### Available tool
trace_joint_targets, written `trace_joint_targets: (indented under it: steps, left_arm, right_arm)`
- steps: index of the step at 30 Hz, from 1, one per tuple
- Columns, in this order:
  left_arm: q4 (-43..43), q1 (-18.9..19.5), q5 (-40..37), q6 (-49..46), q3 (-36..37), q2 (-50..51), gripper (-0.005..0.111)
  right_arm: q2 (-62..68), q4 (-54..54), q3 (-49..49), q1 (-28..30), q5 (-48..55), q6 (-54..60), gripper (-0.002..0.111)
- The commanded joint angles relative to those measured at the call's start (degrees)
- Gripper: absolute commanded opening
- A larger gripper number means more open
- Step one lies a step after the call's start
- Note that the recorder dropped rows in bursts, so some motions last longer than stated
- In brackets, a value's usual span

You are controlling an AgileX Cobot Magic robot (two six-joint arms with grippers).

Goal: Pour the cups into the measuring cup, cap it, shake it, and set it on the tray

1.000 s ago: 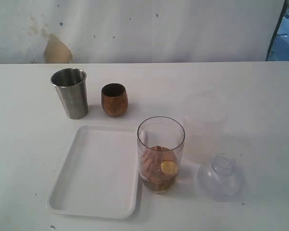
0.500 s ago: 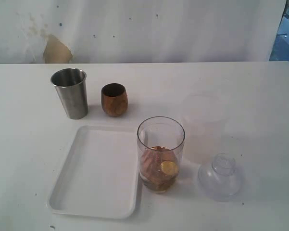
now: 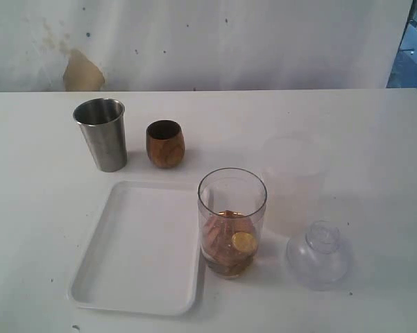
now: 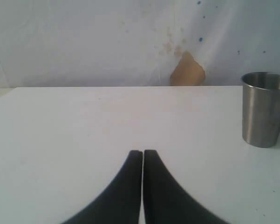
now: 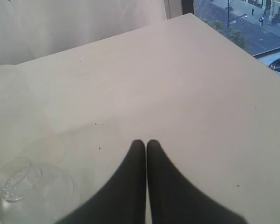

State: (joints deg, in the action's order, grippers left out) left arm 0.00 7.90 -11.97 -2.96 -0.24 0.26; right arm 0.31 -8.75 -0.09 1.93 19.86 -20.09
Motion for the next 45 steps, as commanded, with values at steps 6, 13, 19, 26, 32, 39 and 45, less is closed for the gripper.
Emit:
trace_joint_targets:
  steps: [6,13,19,26,32,39,45]
  left_arm:
    - [-0.3,0.0,0.4,0.1,0.2,-0.3,0.001]
    - [-0.3,0.0,0.4,0.1,0.2,-0.3,0.001]
    - [-0.3,0.0,0.4,0.1,0.2,-0.3,0.001]
    - [-0.3,0.0,0.4,0.1,0.2,-0.3,0.001]
    - [-0.3,0.0,0.4,0.1,0.2,-0.3,0.001]
    - [-0.3,0.0,0.4,0.1,0.2,-0.3,0.001]
    - [-0.3,0.0,0.4,0.1,0.2,-0.3,0.001]
  right_arm:
    - [-0.3,-1.2,0.1,-0.2,-27.6,-0.1,0.000]
    - [-0.3,-0.7,0.1,-0.2,-47.3,-3.9,0.000]
    - [1.1,-0.7,-5.5,-0.2,-41.5,-4.4,0.006]
    - [13.7,-2.6,-18.1,-0.2,-33.7,-4.4,0.060]
    - [27.9,-5.1,-30.9,-0.2,-11.5,-0.6,0.072]
    - [43.8,1.5,-43.2,-0.2,20.5,15.1,0.072]
    - [53.8,23.5,-45.2,-0.2,27.6,33.3,0.072]
